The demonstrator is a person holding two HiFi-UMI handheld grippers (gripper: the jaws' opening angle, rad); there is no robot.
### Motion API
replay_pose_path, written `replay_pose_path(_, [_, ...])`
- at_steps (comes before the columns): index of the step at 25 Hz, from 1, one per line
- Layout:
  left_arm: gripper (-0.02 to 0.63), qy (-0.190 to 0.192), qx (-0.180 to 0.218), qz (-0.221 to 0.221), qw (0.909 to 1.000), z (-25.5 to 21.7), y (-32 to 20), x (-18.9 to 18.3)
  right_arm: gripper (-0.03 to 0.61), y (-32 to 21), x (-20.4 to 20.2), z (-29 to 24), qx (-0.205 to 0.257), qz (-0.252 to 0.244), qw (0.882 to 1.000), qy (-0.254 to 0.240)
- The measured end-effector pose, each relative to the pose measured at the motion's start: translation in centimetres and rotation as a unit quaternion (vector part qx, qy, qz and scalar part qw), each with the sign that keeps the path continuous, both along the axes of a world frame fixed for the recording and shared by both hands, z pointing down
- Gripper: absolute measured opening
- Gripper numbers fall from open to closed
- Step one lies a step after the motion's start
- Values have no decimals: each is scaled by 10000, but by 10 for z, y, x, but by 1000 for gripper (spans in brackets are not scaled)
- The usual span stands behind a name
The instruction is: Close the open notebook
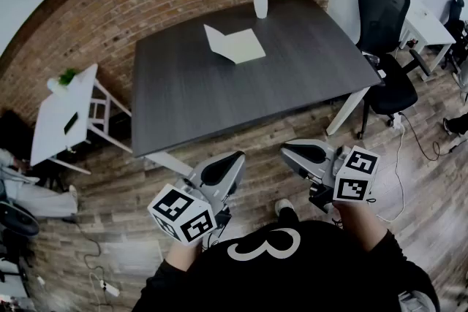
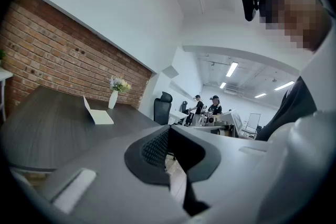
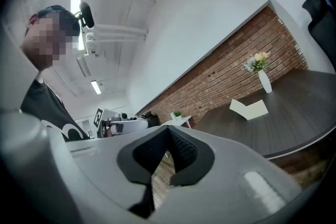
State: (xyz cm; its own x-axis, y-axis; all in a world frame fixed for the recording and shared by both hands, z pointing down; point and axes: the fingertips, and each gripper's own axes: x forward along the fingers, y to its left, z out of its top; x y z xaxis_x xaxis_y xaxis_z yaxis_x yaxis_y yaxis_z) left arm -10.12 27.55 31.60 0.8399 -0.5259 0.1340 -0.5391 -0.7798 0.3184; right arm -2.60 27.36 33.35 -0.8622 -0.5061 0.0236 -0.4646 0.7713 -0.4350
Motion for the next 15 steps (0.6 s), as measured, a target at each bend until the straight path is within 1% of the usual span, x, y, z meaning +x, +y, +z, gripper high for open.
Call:
replay_pose_path(4, [15,-29,8,11,10000,4,-12,13,0,-13,12,1,67,-7,10000,54])
replay_pose_path(9, [15,-47,-32,-115,9999,5,-33,27,0,-35,29,0,104,-53,9999,96])
replay_pose_path(15, [15,-112,-49,-230,9997,6,-65,54,0,-70,52,-2,55,-165,9998,21])
